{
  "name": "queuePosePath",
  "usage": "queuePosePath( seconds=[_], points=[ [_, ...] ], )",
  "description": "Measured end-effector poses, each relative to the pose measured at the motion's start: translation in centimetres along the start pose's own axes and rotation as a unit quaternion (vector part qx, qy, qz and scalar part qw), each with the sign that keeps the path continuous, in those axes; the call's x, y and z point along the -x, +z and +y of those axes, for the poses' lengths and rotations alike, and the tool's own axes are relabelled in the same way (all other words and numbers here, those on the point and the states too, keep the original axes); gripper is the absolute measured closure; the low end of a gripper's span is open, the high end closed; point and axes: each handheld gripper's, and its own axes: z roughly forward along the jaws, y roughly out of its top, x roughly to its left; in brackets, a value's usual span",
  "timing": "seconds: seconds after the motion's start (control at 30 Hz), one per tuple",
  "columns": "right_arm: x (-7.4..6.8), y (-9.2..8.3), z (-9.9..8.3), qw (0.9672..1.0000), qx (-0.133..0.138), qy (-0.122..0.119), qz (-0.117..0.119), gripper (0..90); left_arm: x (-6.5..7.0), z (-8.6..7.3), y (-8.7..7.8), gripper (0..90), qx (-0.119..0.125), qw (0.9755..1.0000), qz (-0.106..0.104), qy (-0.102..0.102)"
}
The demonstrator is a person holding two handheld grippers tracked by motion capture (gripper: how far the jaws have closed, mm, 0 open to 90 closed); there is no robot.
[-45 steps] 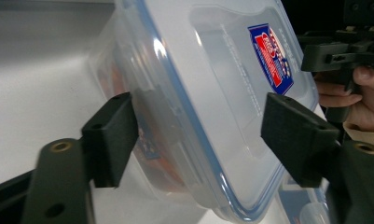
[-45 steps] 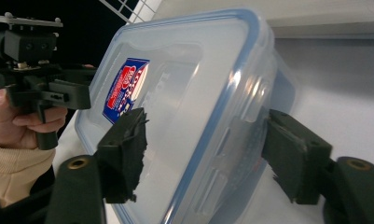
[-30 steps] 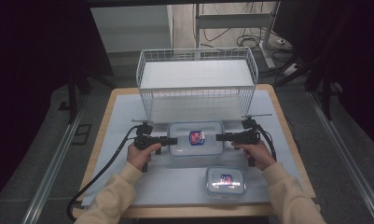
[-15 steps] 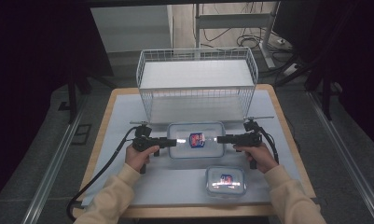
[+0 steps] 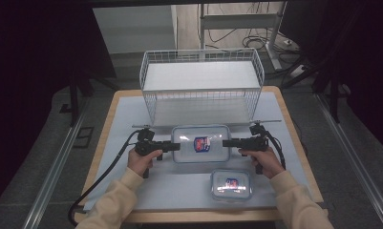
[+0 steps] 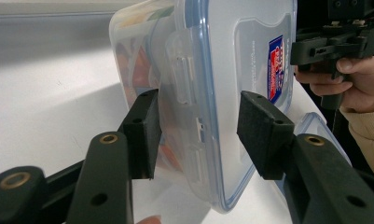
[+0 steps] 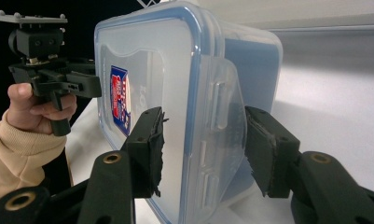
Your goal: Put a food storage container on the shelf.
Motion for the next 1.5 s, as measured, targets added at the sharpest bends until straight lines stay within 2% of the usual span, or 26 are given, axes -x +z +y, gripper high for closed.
queuePosePath(
  seconds=[0.17, 0.4, 0.57, 0.6, 0.63, 0.67, 0.7, 0.77, 0.8, 0.87, 0.97, 1.0, 1.07, 1.1, 1.13, 1.17, 1.23, 1.27, 1.3, 1.5],
  points=[
    [-0.1, -0.2, -0.1, 0.9999, 0.0, 0.015, 0.0, 49.9, 0.2, 0.0, -0.1, 51.5, 0.004, 1.0, -0.001, -0.003],
    [-0.3, -0.3, -0.1, 0.9999, 0.006, 0.014, 0.006, 49.9, 0.9, 0.4, -0.7, 51.8, 0.016, 0.9998, 0.003, 0.008],
    [-1.3, -1.1, 0.4, 0.9998, 0.02, -0.007, 0.004, 50.0, 2.0, 1.0, -1.4, 51.8, 0.03, 0.9992, 0.003, 0.025],
    [-2.2, -1.8, 0.9, 0.9994, 0.028, -0.022, 0.001, 50.0, 2.6, 1.4, -1.9, 51.8, 0.037, 0.9987, 0.003, 0.035],
    [-2.2, -1.8, 0.9, 0.9994, 0.028, -0.022, 0.001, 50.0, 2.6, 1.4, -1.9, 51.8, 0.037, 0.9987, 0.003, 0.035],
    [-3.0, -2.4, 1.4, 0.9987, 0.035, -0.036, 0.0, 50.0, 3.0, 1.6, -2.2, 51.8, 0.042, 0.9983, 0.002, 0.039],
    [-3.4, -2.6, 1.6, 0.9984, 0.037, -0.042, -0.001, 50.1, 3.5, 2.0, -2.7, 51.8, 0.05, 0.9974, 0.003, 0.052],
    [-3.9, -2.9, 1.9, 0.998, 0.04, -0.049, -0.002, 50.1, 3.8, 2.2, -2.9, 51.9, 0.052, 0.9972, 0.004, 0.053],
    [-4.6, -3.3, 2.5, 0.9973, 0.045, -0.059, -0.004, 50.1, 4.2, 2.7, -3.5, 51.9, 0.06, 0.9964, 0.002, 0.059],
    [-5.4, -3.7, 3.2, 0.9961, 0.05, -0.072, -0.007, 50.1, 4.6, 3.3, -3.9, 52.0, 0.065, 0.9957, 0.002, 0.065],
    [-6.3, -4.4, 4.4, 0.9949, 0.055, -0.084, -0.008, 50.1, 5.5, 4.6, -4.8, 52.0, 0.076, 0.9942, 0.002, 0.076],
    [-6.3, -4.4, 4.4, 0.9949, 0.055, -0.084, -0.008, 50.1, 5.5, 4.6, -4.8, 52.0, 0.076, 0.9942, 0.002, 0.076],
    [-7.5, -5.2, 6.0, 0.9927, 0.066, -0.1, -0.012, 50.1, 6.0, 5.8, -5.3, 52.0, 0.081, 0.9932, 0.002, 0.084],
    [-7.7, -5.3, 6.4, 0.9923, 0.068, -0.102, -0.012, 50.1, 6.3, 6.8, -5.7, 52.1, 0.086, 0.9925, -0.001, 0.087],
    [-7.7, -5.3, 6.4, 0.9923, 0.068, -0.102, -0.012, 50.1, 6.3, 6.8, -5.7, 52.2, 0.086, 0.9925, -0.001, 0.087],
    [-8.2, -5.7, 7.6, 0.9912, 0.072, -0.11, -0.013, 50.0, 6.6, 8.1, -6.0, 52.2, 0.088, 0.9919, -0.001, 0.091],
    [-8.5, -6.0, 8.8, 0.9902, 0.078, -0.115, -0.015, 50.0, 6.8, 9.4, -6.4, 52.2, 0.093, 0.9911, -0.002, 0.095],
    [-8.7, -6.2, 9.4, 0.9896, 0.081, -0.118, -0.015, 50.0, 6.8, 9.4, -6.4, 52.2, 0.093, 0.9911, -0.002, 0.095],
    [-8.9, -6.3, 10.1, 0.9889, 0.085, -0.121, -0.015, 50.0, 6.9, 10.8, -6.7, 52.3, 0.096, 0.99, 0.0, 0.103],
    [-9.0, -6.6, 13.9, 0.9872, 0.092, -0.129, -0.014, 50.0, 6.6, 14.6, -7.1, 52.3, 0.098, 0.9893, -0.001, 0.108]
  ],
)
